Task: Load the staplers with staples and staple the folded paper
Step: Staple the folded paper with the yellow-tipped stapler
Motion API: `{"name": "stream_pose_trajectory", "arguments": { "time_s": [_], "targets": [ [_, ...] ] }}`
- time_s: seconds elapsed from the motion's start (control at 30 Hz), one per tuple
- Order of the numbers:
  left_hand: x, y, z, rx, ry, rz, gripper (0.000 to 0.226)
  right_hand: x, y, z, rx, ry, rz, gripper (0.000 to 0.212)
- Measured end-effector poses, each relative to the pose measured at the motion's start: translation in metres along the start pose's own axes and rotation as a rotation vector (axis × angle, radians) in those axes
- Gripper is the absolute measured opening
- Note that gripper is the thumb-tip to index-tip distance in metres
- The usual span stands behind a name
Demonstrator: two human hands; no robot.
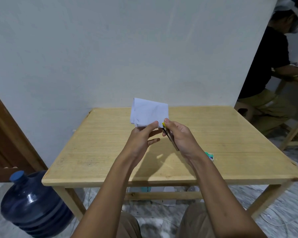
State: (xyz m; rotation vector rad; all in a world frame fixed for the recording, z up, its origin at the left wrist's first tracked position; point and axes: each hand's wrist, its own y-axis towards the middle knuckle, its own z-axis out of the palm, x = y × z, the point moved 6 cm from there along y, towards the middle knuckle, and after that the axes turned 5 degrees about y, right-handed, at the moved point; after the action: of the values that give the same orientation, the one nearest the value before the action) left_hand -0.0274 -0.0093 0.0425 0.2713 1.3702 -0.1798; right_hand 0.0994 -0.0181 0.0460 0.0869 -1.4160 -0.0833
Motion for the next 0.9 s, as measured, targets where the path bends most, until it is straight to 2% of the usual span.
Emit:
{"name": "stream_pose_trajectory", "arguments": {
  "time_s": [0.13, 0.23, 0.43, 0.63, 0.9],
  "targets": [
    [0.009, -0.004, 0.006, 0.083, 0.069, -0.015, 0.038, -0.002, 0.003, 0.0, 0.007, 0.118, 0.019, 0.03],
    [0.01, -0.006, 0.011, 0.08, 0.158, -0.015, 0.044, -0.004, 0.004, 0.0, -0.005, 0.141, 0.042, 0.032],
    [0.011, -0.004, 0.01, -0.075, 0.135, -0.041, 0.027, -0.01, 0.005, 0.006, -0.014, 0.154, 0.065, 0.03],
    [0.012, -0.006, 0.011, -0.145, 0.051, -0.03, 0.015, -0.014, 0.005, 0.012, -0.033, 0.15, 0.083, 0.056],
    [0.012, -0.007, 0.011, -0.158, 0.027, -0.017, 0.016, -0.015, 0.004, 0.015, -0.06, 0.19, 0.088, 0.042]
  ]
}}
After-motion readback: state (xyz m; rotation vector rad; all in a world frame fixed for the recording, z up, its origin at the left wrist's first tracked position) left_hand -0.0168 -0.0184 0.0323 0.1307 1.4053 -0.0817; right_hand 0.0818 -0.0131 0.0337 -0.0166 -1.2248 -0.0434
